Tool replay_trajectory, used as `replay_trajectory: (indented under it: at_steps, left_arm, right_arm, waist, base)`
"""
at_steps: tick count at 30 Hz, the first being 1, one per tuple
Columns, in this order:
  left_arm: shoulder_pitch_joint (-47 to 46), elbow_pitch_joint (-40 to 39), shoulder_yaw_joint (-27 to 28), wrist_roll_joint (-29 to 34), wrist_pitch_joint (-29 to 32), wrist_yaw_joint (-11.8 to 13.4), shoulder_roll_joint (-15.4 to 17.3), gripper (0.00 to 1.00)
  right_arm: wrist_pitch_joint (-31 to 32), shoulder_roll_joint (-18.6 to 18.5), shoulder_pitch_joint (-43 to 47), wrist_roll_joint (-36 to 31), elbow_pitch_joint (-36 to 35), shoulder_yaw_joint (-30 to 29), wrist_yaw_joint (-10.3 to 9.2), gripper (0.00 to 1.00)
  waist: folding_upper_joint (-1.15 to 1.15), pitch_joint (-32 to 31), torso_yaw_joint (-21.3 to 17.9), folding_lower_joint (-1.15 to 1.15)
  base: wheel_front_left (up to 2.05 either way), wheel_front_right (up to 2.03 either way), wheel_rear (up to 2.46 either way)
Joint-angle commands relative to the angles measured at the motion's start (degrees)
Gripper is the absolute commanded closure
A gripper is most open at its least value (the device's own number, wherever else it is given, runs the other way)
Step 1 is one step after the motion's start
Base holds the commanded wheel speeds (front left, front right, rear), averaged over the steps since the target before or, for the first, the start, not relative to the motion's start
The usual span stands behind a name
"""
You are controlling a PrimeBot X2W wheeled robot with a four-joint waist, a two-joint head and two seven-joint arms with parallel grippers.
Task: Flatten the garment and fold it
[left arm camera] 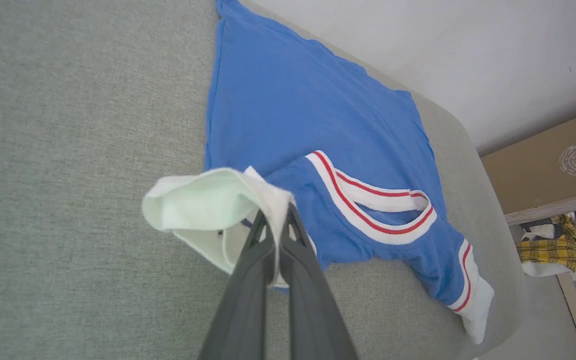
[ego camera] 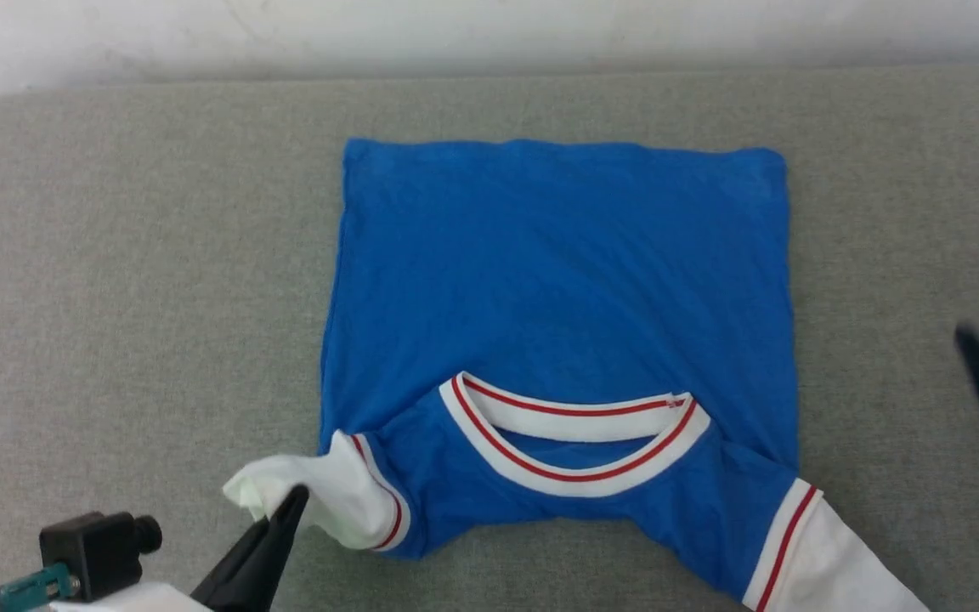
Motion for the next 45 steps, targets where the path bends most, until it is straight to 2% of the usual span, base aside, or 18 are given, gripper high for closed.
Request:
replay_trajectory:
  at_steps: [1,4,6,10,15,23,33,34,35,36,39,45]
  left_arm:
    - [-1.8,-0.6,-0.3,0.8,-0.6,-0.7,-0.1,1.00]
    - [-3.5,-0.8,-1.0,0.9,-1.0,-1.1,-0.3,1.00]
    - [-4.4,-0.7,-1.3,0.9,-1.2,-1.3,-0.5,1.00]
    - [-5.7,0.4,-1.8,0.8,-2.0,-1.8,-1.0,1.00]
    - [-7.8,1.7,-2.9,0.5,-3.0,-2.8,-1.6,1.00]
    - [-11.0,4.2,-4.8,0.3,-4.2,-4.2,-2.3,1.00]
    - [-12.5,6.0,-5.4,0.0,-5.3,-4.8,-2.5,1.00]
    - [-12.6,6.1,-5.4,-0.1,-5.3,-4.8,-2.5,1.00]
    - [-12.7,6.1,-5.3,-0.1,-5.3,-4.8,-2.5,1.00]
    - [-12.8,6.2,-5.3,-0.1,-5.3,-4.7,-2.5,1.00]
    - [-12.9,6.4,-5.0,0.0,-5.3,-4.6,-2.2,1.00]
    - [-13.0,6.2,-4.5,0.6,-5.8,-4.3,-1.8,1.00]
  right_arm:
    - [0.8,-0.2,-6.0,-0.4,-1.5,-0.2,-0.04,0.00]
    - [2.2,-2.1,-15.8,-3.6,-1.1,0.7,-0.04,0.00]
    - [3.0,-0.2,-23.5,-4.8,1.0,1.2,-0.04,0.00]
    - [5.0,1.3,-35.4,-8.7,9.4,4.5,-0.04,0.00]
    - [8.9,3.0,-44.3,-14.3,19.7,4.7,-0.04,0.00]
    - [16.0,1.7,-49.0,-22.8,29.1,1.8,-0.04,0.00]
    - [20.2,4.4,-46.1,-23.9,32.0,-1.1,-0.04,0.00]
    - [21.0,4.9,-45.7,-23.9,32.1,-1.4,-0.04,0.29]
    - [21.6,5.5,-45.5,-23.9,32.1,-1.7,-0.04,0.75]
    - [22.0,6.0,-45.4,-23.9,32.0,-2.0,-0.04,1.00]
    - [21.4,6.3,-44.9,-24.4,30.8,-1.0,-0.04,1.00]
    - [15.9,6.9,-45.6,-21.3,27.9,-0.4,-0.04,1.00]
  waist:
    - [0.00,3.0,1.5,-0.01]
    - [0.00,5.3,2.6,-0.01]
    - [0.00,6.8,3.2,-0.01]
    - [0.00,10.2,4.5,-0.01]
    - [0.00,14.4,6.8,-0.01]
    - [0.00,19.1,10.0,-0.01]
    - [0.00,21.0,11.4,-0.01]
    - [0.00,21.1,11.4,-0.01]
    - [0.00,21.1,11.3,-0.01]
    - [0.00,21.0,11.2,-0.01]
    - [0.00,20.3,10.3,-0.01]
    - [0.00,16.5,8.0,-0.01]
  base:
    - [0.00,0.00,0.00]
    - [0.00,0.00,0.00]
    - [0.00,0.00,0.00]
    - [0.00,0.00,0.00]
    - [0.00,0.00,0.00]
    - [0.00,0.00,0.00]
    - [0.00,0.00,0.00]
    - [0.00,0.00,0.00]
    - [0.00,0.00,0.00]
    - [0.00,0.00,0.00]
    - [0.00,0.00,0.00]
    - [0.00,0.00,0.00]
